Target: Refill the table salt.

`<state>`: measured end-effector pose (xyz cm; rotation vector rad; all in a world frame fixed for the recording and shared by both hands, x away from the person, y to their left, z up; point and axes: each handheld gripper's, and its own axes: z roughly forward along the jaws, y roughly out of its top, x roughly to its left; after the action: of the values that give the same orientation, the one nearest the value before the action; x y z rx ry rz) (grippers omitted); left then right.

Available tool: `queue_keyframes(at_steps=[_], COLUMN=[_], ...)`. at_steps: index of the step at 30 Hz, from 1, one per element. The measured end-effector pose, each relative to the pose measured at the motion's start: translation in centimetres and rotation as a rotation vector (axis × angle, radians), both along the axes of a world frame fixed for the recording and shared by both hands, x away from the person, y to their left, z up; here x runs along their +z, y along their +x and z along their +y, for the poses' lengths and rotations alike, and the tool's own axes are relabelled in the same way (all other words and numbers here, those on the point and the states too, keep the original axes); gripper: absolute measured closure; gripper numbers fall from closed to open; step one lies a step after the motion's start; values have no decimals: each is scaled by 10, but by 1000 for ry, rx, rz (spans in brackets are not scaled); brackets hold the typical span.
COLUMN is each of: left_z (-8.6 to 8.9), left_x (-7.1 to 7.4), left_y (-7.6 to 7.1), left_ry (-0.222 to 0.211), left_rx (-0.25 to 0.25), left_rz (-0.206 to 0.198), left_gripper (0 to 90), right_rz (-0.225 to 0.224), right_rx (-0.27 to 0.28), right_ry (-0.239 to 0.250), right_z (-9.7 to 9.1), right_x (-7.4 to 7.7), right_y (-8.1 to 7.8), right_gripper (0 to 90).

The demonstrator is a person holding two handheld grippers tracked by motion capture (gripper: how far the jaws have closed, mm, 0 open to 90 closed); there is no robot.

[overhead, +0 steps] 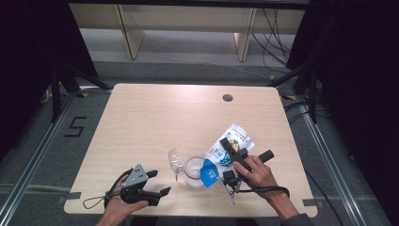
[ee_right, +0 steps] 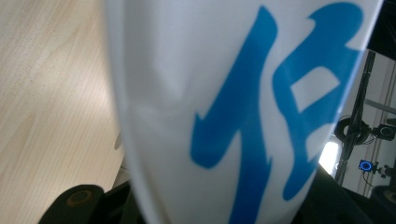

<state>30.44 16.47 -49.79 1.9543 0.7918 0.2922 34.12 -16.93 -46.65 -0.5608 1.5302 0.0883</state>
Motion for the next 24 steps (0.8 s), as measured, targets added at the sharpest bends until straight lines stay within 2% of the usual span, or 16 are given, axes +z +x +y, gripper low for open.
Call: queue_keyframes(at_steps=[20,21,23,24], left_z=[0,0,0,0], left_x=[0,0,0,0], left_y=[0,0,0,0], left_ry=[0,0,-1,0], left_rx=[0,0,1,0], left_rz=[0,0,0,0], left_gripper=[212,211,211,211], right_rz=[2,2,-3,-13], right_rx=[-5,6,1,7], right_ry=[7,-9,-3,-15], right_z=[0,0,0,1], right_x=[0,1,0,2], right_y=[-1,0,0,0], right_gripper=[684,685,685,685])
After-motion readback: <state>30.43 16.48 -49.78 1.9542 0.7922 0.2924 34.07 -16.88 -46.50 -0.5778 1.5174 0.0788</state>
